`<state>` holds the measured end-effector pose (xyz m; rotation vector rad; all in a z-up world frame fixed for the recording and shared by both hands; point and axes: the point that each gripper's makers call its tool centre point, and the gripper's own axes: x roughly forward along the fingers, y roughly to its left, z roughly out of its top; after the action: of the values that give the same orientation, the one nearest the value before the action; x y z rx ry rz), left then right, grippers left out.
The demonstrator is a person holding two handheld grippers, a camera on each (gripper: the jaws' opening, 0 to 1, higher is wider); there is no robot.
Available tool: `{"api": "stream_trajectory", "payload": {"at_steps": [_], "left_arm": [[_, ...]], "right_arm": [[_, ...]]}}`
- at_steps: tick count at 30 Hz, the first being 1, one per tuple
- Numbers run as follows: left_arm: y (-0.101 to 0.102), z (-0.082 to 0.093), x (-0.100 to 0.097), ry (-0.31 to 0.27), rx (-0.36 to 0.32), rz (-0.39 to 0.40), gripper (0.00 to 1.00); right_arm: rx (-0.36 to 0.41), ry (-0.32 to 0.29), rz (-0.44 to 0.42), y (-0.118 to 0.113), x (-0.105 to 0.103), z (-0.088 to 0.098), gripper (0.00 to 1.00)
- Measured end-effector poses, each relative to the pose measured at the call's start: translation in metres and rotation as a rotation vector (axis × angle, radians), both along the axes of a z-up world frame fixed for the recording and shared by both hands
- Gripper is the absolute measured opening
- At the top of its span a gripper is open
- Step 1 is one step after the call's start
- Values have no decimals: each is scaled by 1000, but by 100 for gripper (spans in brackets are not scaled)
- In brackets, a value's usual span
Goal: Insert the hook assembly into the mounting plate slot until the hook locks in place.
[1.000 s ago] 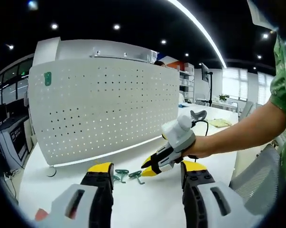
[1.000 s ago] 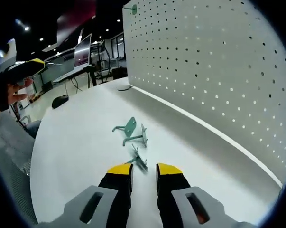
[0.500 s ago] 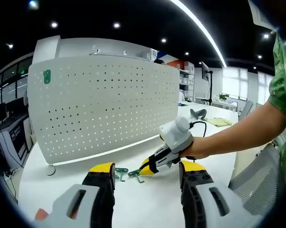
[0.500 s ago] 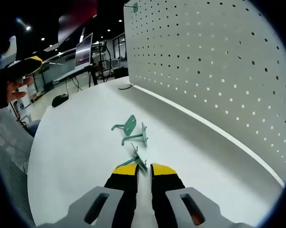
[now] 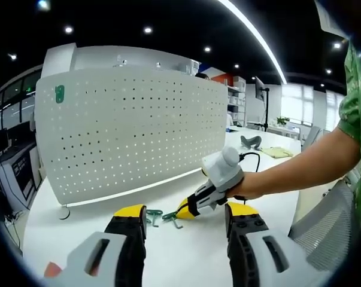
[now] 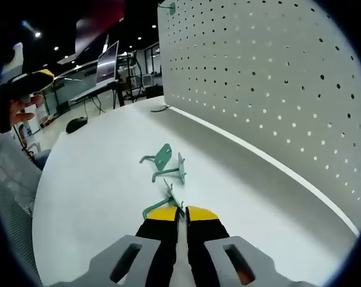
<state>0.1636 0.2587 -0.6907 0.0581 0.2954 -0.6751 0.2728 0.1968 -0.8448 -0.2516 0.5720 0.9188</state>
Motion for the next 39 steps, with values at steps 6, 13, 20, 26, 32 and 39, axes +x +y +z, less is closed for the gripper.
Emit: {"api": "stream_trajectory", "payload": {"at_steps": [6, 13, 20, 26, 32, 39], "left_arm": [[-1, -2, 0, 6, 3, -3, 53], [-3, -2, -1, 7, 2, -12, 53], [-4, -2, -2, 10, 4, -16, 52], [-3, -3, -2, 12, 3, -16, 51], [-5, -6, -2, 16, 6, -18, 51], [-6, -6, -1, 14, 5, -22, 50]], "right_arm": [[2, 1, 6, -1, -2, -1, 2], [5, 2, 1, -2, -3, 1, 3], [12, -4, -1, 0, -3, 3, 4], [14, -5, 2, 0, -4, 3, 2], [19, -21, 7, -4, -1, 4, 1], [22, -18, 6, -5, -1, 8, 1]]}}
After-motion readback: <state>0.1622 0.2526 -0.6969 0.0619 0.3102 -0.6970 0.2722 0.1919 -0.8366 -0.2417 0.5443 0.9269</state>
